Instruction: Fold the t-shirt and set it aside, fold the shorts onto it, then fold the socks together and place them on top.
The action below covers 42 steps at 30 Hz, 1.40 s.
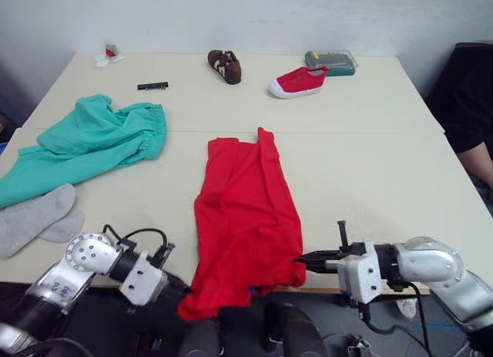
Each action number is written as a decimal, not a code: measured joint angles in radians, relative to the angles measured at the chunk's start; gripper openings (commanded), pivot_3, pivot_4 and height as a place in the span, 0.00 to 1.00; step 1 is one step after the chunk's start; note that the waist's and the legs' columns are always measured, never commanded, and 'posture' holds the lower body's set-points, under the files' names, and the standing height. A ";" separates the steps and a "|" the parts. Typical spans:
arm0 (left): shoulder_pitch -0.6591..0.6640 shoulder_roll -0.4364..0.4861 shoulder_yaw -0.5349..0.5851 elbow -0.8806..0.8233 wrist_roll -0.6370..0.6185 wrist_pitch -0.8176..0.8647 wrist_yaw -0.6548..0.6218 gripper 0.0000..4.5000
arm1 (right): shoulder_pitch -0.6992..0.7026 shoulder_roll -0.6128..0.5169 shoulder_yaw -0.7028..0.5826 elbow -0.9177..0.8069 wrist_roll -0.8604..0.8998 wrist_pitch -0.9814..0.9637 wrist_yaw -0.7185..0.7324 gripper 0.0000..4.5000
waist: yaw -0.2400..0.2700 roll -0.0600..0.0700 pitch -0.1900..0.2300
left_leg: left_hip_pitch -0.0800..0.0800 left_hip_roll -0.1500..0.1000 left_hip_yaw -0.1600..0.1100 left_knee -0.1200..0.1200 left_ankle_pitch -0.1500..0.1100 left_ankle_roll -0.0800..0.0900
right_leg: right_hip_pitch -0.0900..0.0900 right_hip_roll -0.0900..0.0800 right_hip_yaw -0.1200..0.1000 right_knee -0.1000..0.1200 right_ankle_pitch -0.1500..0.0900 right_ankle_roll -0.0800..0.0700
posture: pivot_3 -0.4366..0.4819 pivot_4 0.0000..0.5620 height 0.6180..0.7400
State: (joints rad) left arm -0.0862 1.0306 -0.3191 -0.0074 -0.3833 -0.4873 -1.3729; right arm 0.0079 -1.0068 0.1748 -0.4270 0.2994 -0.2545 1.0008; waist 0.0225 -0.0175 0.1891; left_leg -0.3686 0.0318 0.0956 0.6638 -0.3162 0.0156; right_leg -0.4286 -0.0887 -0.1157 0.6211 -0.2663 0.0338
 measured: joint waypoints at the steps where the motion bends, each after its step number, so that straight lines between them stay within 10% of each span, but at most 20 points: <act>1: 0.035 0.020 0.012 -0.048 -0.025 0.050 -0.002 0.01 | 0.027 -0.018 -0.018 -0.042 0.038 0.049 0.010 0.00 | 0.001 0.000 0.000 | 0.000 0.000 0.000 0.000 0.000 0.000 | 0.000 0.000 0.000 0.000 0.000 0.000 | 0.48 0.27 1.00; 14: 0.126 0.107 0.201 -0.333 -0.332 0.646 0.037 0.01 | 0.199 -0.077 -0.162 -0.210 0.254 0.321 0.108 0.00 | 0.006 -0.001 0.002 | -0.001 0.001 -0.001 0.001 -0.001 -0.002 | 0.000 0.006 0.005 -0.003 -0.004 0.002 | 0.48 0.27 1.00; 23: -0.168 -0.125 0.325 -0.094 -0.483 1.093 0.326 0.01 | -0.330 0.070 -0.153 0.092 0.379 0.606 0.084 0.00 | -0.015 -0.004 0.004 | 0.001 0.004 0.000 0.002 0.001 -0.006 | -0.001 0.009 0.007 0.003 -0.001 0.001 | 0.48 0.27 1.00; 31: -0.433 -0.332 0.402 0.243 -0.426 1.244 0.597 0.01 | -0.822 0.377 0.030 0.690 0.186 0.730 0.081 0.00 | -0.024 -0.006 0.005 | -0.003 0.002 0.001 0.004 0.007 -0.013 | -0.004 0.008 0.006 0.006 0.000 -0.001 | 0.48 0.27 1.00; 42: -0.577 -0.418 0.460 0.442 -0.279 1.192 0.651 0.01 | -1.012 0.474 0.014 1.083 0.047 0.650 0.239 0.00 | -0.032 -0.006 0.005 | -0.010 0.002 0.009 0.003 0.007 -0.012 | -0.014 0.006 0.009 0.008 0.002 0.002 | 0.48 0.27 1.00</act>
State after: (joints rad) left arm -0.6636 0.6131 0.1406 0.4350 -0.6626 0.7049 -0.7221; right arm -1.0040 -0.5325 0.1892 0.6561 0.3465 0.3955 1.2399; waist -0.0092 -0.0234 0.1940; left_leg -0.3785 0.0334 0.1049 0.6670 -0.3090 0.0032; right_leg -0.4427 -0.0822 -0.1069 0.6294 -0.2645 0.0357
